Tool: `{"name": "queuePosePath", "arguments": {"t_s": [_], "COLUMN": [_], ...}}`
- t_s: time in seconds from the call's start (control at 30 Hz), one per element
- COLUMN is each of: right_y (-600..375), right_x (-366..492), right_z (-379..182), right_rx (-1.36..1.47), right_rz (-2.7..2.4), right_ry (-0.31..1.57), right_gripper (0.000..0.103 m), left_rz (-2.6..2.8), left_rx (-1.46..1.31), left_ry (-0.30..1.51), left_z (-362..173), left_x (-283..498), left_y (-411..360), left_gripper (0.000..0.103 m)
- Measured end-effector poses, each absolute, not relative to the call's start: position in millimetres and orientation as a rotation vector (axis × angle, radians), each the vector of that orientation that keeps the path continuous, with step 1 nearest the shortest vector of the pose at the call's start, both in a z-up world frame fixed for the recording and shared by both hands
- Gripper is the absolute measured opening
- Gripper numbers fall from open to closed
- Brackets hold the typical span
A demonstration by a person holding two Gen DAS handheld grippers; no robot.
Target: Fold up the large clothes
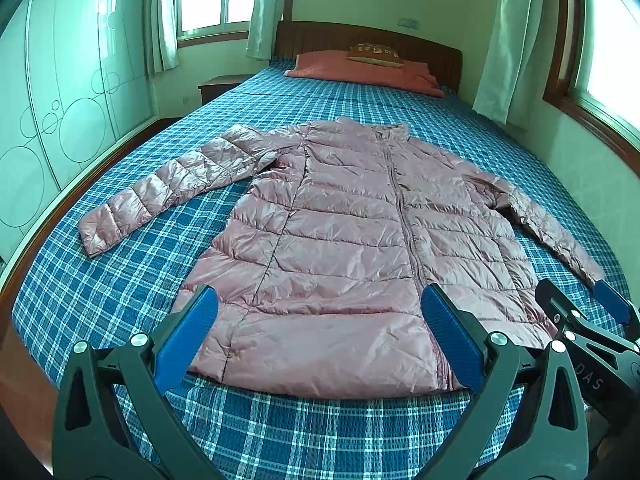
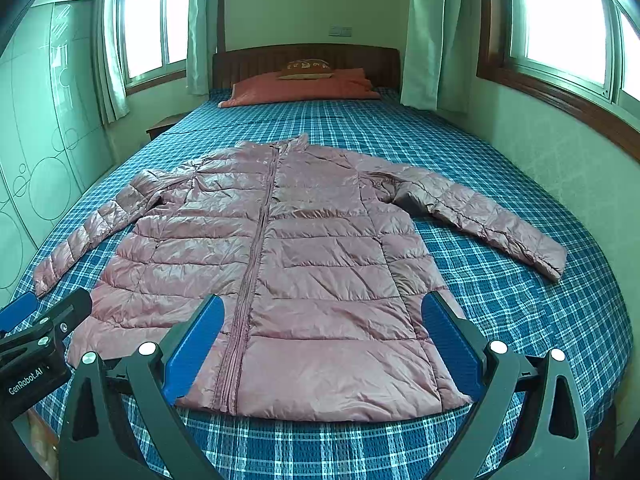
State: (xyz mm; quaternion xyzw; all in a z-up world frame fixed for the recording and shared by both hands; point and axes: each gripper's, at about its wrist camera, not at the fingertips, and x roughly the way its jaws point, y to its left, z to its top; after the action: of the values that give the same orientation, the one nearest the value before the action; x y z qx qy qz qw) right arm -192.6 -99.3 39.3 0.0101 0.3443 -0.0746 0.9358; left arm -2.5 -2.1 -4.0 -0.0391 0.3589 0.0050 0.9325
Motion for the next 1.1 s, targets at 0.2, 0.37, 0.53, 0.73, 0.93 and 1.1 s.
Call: {"name": "queuePosePath", "arguments": {"t_s": [0.2,0.37,0.53,0.73,0.93,1.1], "right_y": [-99.6,-100.7,-102.0,-102.2,-102.7,-102.1], "right_x": [-192.3,-191.4,-190.7,-190.7,-190.0,-189.2], "right_z": [39.5,40.4,41.1,40.7,41.1,39.6], "right_rx": [0.021,0.024,0.024,0.024,0.024,0.025], "right_rz": [-0.153,-0.155,-0.155,-0.155,-0.153,-0.15], "right_ry": [0.704,0.703,0.703,0.705,0.708,0.71], "right_gripper": [0.098,0.098,0.098,0.098,0.098,0.098], "left_rz": [0.014,0.012,0.014,0.015,0.013,0.01], "left_rx": [-0.077,-0.076,-0.073,-0.069,-0.066,-0.06], "left_ry": [0.735,0.735,0.735,0.737,0.745,0.747], "left_z": [-5.0,-4.8,-4.2,-3.7,-5.5,-6.9], "left_x": [-3.5,-3.2,-1.2,-0.3,0.9,1.3], "left_y": [0.1,0.4,0.7,0.5,1.5,-0.5], "left_gripper": [0.101,0.101,0.101,0.101,0.101,0.101]}}
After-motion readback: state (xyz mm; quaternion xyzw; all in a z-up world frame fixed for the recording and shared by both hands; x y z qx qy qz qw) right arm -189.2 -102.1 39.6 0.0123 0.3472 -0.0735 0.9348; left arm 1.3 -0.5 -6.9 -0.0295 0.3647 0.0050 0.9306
